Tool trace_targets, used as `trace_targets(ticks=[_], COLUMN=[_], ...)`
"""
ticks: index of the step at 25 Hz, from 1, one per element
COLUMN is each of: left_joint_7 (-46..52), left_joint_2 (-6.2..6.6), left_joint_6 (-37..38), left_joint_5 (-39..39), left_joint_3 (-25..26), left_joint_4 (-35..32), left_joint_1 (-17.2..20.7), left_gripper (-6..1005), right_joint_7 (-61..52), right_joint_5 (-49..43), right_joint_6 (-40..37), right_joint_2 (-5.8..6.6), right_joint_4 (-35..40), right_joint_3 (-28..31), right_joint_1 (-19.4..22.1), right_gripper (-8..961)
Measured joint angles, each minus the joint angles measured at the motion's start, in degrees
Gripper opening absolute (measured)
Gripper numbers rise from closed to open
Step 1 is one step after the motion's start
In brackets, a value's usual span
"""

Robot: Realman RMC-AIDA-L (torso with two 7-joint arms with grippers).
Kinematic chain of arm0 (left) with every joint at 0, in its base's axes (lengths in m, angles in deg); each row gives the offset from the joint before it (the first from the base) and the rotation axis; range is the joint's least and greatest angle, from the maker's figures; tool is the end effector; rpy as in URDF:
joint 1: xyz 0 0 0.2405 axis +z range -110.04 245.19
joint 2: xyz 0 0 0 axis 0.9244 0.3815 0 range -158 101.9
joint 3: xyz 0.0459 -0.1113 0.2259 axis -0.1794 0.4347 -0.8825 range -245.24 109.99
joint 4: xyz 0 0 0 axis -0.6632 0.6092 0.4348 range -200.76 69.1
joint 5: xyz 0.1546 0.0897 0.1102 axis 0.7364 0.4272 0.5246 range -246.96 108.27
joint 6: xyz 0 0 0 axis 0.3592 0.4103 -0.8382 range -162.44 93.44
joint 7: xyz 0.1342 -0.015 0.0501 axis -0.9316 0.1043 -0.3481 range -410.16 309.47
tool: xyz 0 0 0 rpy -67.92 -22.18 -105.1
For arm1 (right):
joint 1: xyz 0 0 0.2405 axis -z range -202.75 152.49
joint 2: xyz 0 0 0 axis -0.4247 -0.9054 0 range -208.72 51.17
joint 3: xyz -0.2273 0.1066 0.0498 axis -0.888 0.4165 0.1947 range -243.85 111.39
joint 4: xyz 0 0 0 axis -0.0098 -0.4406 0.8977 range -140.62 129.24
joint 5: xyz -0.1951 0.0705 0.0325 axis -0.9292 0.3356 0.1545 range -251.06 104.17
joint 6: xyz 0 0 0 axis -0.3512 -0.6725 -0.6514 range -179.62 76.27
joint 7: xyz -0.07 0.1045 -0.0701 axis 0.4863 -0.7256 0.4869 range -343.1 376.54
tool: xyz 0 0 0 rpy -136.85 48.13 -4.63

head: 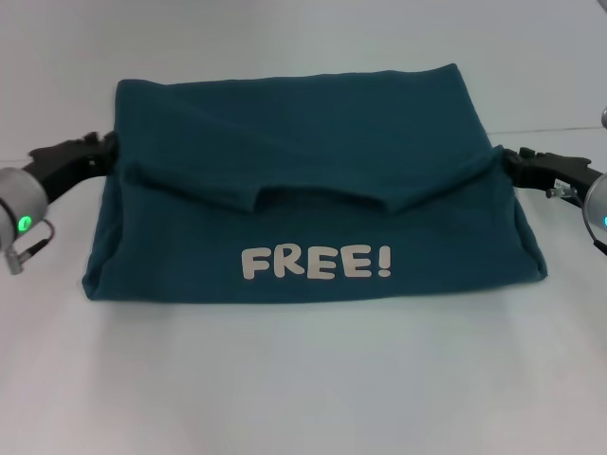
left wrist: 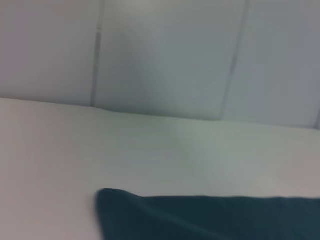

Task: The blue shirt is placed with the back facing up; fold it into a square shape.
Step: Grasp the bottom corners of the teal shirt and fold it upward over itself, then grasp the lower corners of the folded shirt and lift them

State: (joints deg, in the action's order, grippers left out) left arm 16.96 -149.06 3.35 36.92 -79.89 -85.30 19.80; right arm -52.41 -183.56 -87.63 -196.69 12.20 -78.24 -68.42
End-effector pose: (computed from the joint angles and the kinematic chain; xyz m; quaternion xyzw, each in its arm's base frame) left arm -0.2758 0.4538 0.0025 -0.7563 -0.3818 -0.2339 0.4770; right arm 0.3253 0.4338 0.0192 -0.7421 0.4129 0.1831 0.4953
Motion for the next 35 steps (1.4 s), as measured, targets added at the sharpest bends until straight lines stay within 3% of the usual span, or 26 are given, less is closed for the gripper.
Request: trace_targets(ticks=[3,6,9,15,19,21,30,35], left_joint_7=[1.3,4.1,10.0,23.9,27.1,27.8,30.0,29.7], left_joint_2=[0.16,0.08,0.09,0.08,-0.21,-0.27,-0.38,-1.06], left_joint_6=[0.0,0.8,2.9,13.7,19.6,21.7,23.8,22.8], left_joint_5=[-2.0,-3.0,-2.8,-2.5,-2.5,-2.5,5.5,9.8], left_joint_3=[0.0,-0.8,-3.7,-16.1,-17.6,-17.5,-17.7,-19.4], left_joint_4=[-1.5,-3.9,-6.4,-16.4,-20.7,-21.8,-22.4,-21.9], left_joint_1=[1.4,3.3,5.6,14.4,18.2,19.5,20.6,20.3], left_gripper=[60,267,410,742,787,809,874,869], right_joint_7=[-0.2,-0.3,-2.4,-13.8,-22.1,-25.9,-39.7,-43.6], right_joint_5=[0.3,1.6,1.9,1.5,1.5,1.5,-1.1,-1.3], right_joint_6=[-1.4,-3.4,-7.0,-18.3,-26.0,-29.3,-40.6,-44.1], right_joint_2=[0.24,0.61,0.87,1.48,1.51,2.17,7.14,8.26], right_joint_4=[0.3,0.8,1.5,6.7,12.4,14.2,15.2,15.7], right_joint_3=[0.2,0.0,-0.4,-5.8,-8.3,-9.0,-12.1,-11.8], right_joint_1=[0.4,1.2,2.3,7.7,12.3,14.5,18.8,19.5], right_gripper=[167,255,342,584,715,774,765,765])
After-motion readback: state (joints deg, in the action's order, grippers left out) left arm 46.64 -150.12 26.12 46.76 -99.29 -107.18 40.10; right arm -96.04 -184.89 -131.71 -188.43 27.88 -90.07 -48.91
